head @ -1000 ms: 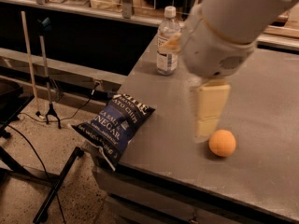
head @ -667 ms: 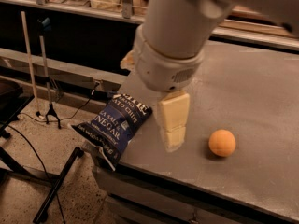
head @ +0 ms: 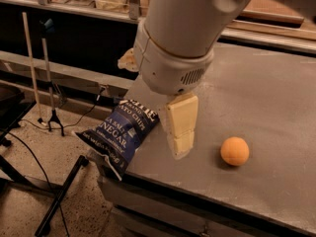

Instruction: Pick blue chip bag

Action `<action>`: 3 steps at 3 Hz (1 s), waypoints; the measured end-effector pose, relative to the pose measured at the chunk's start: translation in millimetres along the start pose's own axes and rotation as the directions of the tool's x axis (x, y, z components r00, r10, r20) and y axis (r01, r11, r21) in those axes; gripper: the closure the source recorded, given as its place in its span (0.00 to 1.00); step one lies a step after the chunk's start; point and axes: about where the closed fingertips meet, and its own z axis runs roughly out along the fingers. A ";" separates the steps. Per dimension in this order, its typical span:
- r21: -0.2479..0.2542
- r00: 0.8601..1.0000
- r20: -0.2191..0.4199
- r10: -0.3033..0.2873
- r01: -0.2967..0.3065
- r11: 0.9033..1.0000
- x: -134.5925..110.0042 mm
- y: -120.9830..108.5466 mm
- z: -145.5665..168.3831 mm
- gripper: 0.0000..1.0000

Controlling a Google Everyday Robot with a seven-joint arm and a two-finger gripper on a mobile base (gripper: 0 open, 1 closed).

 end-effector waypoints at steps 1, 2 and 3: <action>-0.025 0.997 -0.019 -0.072 0.072 0.997 3.9 -9.3 5.6 0.00; -0.056 0.985 -0.009 -0.173 0.172 0.983 12.5 -20.9 28.0 0.00; -0.069 0.955 0.011 -0.297 0.297 0.952 20.4 -29.2 58.8 0.00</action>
Offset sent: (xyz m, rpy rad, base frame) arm 0.0583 0.0076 -0.0628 -0.1226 0.0208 0.3496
